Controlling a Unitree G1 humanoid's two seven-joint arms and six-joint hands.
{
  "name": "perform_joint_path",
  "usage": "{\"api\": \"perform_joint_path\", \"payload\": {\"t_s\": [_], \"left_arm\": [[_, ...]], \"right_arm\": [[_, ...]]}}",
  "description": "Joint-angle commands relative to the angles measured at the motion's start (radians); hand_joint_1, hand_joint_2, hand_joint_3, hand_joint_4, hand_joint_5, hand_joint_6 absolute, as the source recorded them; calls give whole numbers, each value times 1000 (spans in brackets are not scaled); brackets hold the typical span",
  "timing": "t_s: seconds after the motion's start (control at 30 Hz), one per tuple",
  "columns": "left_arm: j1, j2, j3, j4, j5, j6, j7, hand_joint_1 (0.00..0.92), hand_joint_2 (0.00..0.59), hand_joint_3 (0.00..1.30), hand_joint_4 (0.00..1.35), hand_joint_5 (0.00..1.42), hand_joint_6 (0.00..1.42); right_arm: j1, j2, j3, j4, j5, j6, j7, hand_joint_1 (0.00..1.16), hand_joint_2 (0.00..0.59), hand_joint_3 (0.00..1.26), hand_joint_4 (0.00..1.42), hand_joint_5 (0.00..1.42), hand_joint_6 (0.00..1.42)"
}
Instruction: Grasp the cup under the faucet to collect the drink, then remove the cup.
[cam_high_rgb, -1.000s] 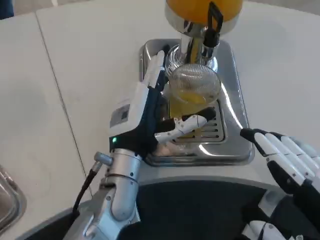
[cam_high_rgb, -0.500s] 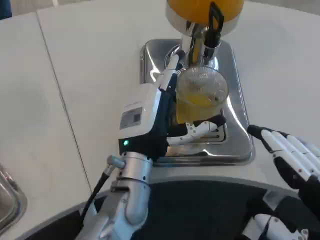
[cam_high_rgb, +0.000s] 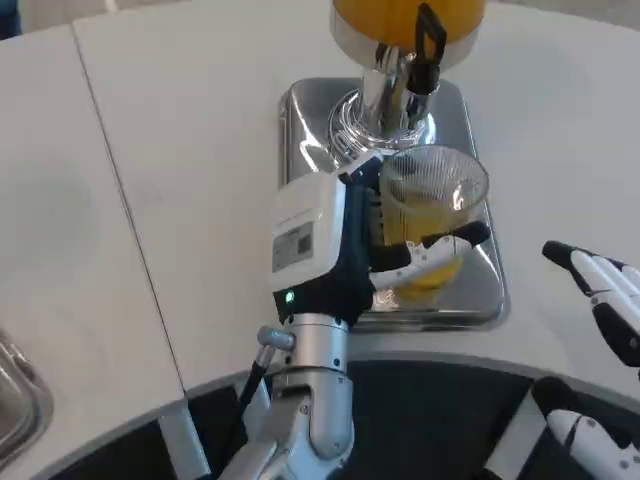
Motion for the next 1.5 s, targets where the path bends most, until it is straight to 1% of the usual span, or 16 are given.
{"api": "perform_joint_path", "payload": {"t_s": [0.03,0.17,0.37,0.5,0.53,0.63,0.77,0.87,0.93,1.0,1.1,1.17,1.33,1.43,1.5], "left_arm": [[-21,-15,13,-10,-32,-21,-6,579,36,1147,1221,1424,1424],[-19,-12,16,-18,-36,-12,-5,603,3,1176,1201,1424,1424],[-5,11,26,-57,-36,-12,-6,627,0,1186,1175,1424,1424],[9,60,30,-98,-17,-18,-11,631,0,1189,1176,1424,1424],[16,78,32,-111,-11,-18,-10,633,0,1197,1176,1424,1424],[33,116,34,-142,4,-17,-11,642,0,1192,1176,1424,1424],[55,147,38,-172,8,-12,-17,643,0,1200,1187,1424,1424],[80,183,37,-195,25,-13,-15,644,0,1204,1190,1424,1424],[91,199,37,-205,34,-13,-14,645,0,1204,1190,1424,1424],[106,226,44,-220,48,-18,-9,647,0,1204,1189,1424,1424],[125,261,59,-244,56,-20,-2,648,0,1204,1189,1424,1424],[142,290,83,-266,46,-21,-4,646,0,1202,1200,1424,1424],[195,337,132,-321,15,-34,-28,638,0,1196,1223,1424,1424],[225,354,154,-354,2,-41,-44,635,0,1198,1226,1424,1424],[251,370,171,-390,-5,-42,-60,615,0,1201,1240,1424,1424]], "right_arm": [[-16,-11,21,-14,-16,41,17,185,473,0,0,0,1],[-38,-16,42,-14,-24,62,25,183,472,0,0,0,13],[-48,-25,45,-14,-16,78,32,182,474,0,0,0,15],[-48,-28,43,-14,-3,80,32,184,478,0,0,0,16],[-48,-28,43,-14,-1,81,32,184,479,0,0,0,17],[-50,-29,54,-14,-1,81,32,185,482,0,0,0,17],[-52,-31,69,-14,-3,87,31,186,485,0,0,1,21],[-56,-34,86,-14,-7,93,29,187,487,0,0,2,26],[-58,-36,95,-14,-10,98,27,187,487,0,0,2,27],[-60,-37,105,-14,-13,101,25,188,487,0,0,2,29],[-62,-41,119,-13,-20,101,22,188,488,0,0,2,30],[-66,-44,126,-11,-26,99,19,188,488,0,0,2,31],[-86,-48,132,-1,-35,104,15,191,486,0,0,3,32],[-89,-49,134,3,-35,102,14,195,484,0,0,3,32],[-88,-50,138,6,-37,98,13,198,483,0,0,3,32]]}}
